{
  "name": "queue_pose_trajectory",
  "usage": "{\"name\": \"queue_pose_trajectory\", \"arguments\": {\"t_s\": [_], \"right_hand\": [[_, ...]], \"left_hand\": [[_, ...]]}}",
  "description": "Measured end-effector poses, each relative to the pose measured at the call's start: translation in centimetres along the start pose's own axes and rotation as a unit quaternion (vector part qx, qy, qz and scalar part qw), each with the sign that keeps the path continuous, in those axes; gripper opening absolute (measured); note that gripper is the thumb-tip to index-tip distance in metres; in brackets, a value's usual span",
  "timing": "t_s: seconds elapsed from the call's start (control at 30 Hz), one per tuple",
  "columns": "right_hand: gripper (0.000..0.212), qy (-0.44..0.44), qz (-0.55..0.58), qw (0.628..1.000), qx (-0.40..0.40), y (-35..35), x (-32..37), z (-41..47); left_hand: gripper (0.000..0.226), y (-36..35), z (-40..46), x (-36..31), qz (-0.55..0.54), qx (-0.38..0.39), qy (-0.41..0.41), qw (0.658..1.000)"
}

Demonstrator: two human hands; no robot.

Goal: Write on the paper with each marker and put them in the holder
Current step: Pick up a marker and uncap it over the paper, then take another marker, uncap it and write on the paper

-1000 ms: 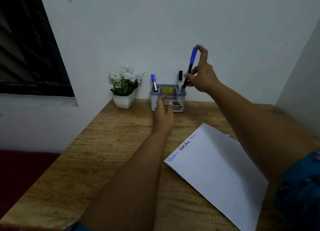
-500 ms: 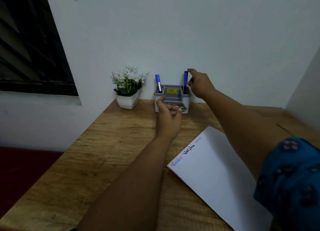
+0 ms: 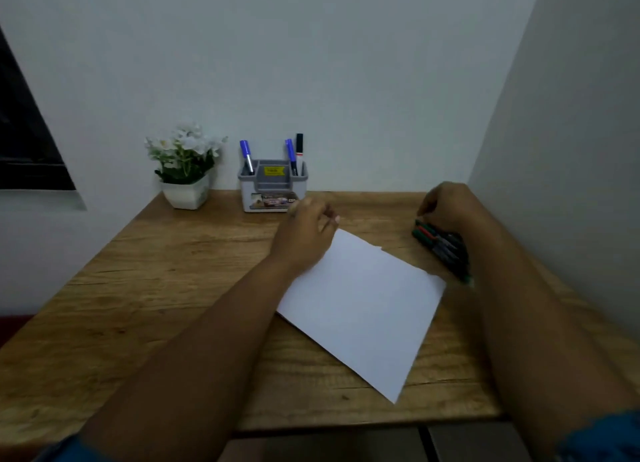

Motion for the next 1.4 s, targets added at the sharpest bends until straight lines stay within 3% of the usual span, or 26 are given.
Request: {"name": "queue_pose_trajectory", "arguments": {"t_s": [0.2, 0.4, 0.57, 0.63, 0.73, 0.83, 0.93, 1.0, 1.17, 1.3, 1.4], "right_hand": [[0.017, -0.023, -0.001, 1.000, 0.014, -3.2, -1.5, -1.3], [0.012, -0.061, -0.015, 0.997, -0.047, -2.7, -1.6, -0.8], [0.018, -0.069, -0.054, 0.996, -0.018, -3.3, -1.3, -0.9], [0.021, -0.052, -0.082, 0.995, 0.004, -3.7, -0.6, -1.3], [0.010, 0.014, -0.145, 0.989, 0.016, -4.5, 1.9, -2.5], [0.023, 0.079, -0.185, 0.979, 0.028, -5.9, 5.4, -4.3], [0.012, 0.134, -0.114, 0.984, -0.030, -5.7, 8.3, -5.1], [0.015, 0.188, -0.069, 0.978, -0.066, -5.2, 10.0, -5.9], [0.015, 0.319, 0.121, 0.939, -0.034, -6.1, 11.4, -6.8], [0.015, 0.406, 0.186, 0.889, -0.098, -5.2, 11.7, -7.8], [0.016, 0.398, 0.206, 0.888, -0.109, -5.4, 11.5, -7.5]], "left_hand": [[0.011, 1.2, -0.1, 0.6, -0.008, -0.025, 0.037, 0.999], [0.007, 1.0, -0.1, 0.9, 0.000, -0.018, 0.044, 0.999], [0.011, 0.5, -0.1, 0.9, 0.008, 0.007, 0.038, 0.999], [0.011, 0.3, -0.1, 0.8, 0.005, 0.011, 0.038, 0.999], [0.008, 0.4, -0.2, 0.7, -0.018, 0.011, 0.047, 0.999], [0.007, 0.3, -0.3, 0.8, -0.037, 0.007, 0.058, 0.998], [0.006, 0.4, -0.5, 1.8, -0.070, -0.017, 0.106, 0.992], [0.019, 0.5, -0.5, 2.2, -0.128, -0.032, 0.145, 0.981], [0.021, -0.1, -1.3, 1.6, -0.405, -0.039, 0.236, 0.882], [0.025, 0.3, -1.1, 2.0, -0.420, -0.020, 0.233, 0.877], [0.025, 0.6, -0.9, 2.1, -0.399, -0.028, 0.225, 0.889]]}}
Point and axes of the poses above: each hand's wrist, its own z-axis towards the middle knuckle, its own y-axis out of the back of the hand, x = y × z, the point moved 8 cm from there along z, towards the middle knuckle, and after that the axes turned 8 degrees about -y, right-handed, at the moved point
